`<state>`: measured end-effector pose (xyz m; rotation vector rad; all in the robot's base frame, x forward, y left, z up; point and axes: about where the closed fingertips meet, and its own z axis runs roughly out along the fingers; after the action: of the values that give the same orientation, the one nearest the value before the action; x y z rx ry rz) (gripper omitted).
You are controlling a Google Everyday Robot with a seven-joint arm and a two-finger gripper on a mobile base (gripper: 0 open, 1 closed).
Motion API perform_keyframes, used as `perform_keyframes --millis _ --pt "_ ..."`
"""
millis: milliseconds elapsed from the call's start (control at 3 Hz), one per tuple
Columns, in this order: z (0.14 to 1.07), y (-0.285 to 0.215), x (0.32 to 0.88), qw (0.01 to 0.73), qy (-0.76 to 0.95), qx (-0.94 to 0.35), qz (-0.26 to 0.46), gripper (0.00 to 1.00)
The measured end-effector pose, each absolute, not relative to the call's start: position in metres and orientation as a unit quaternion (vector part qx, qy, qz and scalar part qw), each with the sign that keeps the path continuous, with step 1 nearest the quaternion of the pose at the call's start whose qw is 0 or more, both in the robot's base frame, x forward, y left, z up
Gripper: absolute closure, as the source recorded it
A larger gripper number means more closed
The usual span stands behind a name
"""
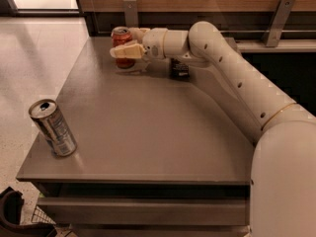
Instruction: Move coke can near redbull can
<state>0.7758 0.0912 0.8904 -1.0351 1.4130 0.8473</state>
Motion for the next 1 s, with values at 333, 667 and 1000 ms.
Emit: perform_keyframes --millis 333,667,1000 --pt "0.8899 0.0934 0.7753 0.562 0.600 -0.441 0.361 0.49" --pt "0.8893 0.0980 0.7743 0.561 0.599 -0.442 0.363 0.80" --pt "0.8890 0.1008 0.7737 0.560 0.598 -0.443 0.365 1.00"
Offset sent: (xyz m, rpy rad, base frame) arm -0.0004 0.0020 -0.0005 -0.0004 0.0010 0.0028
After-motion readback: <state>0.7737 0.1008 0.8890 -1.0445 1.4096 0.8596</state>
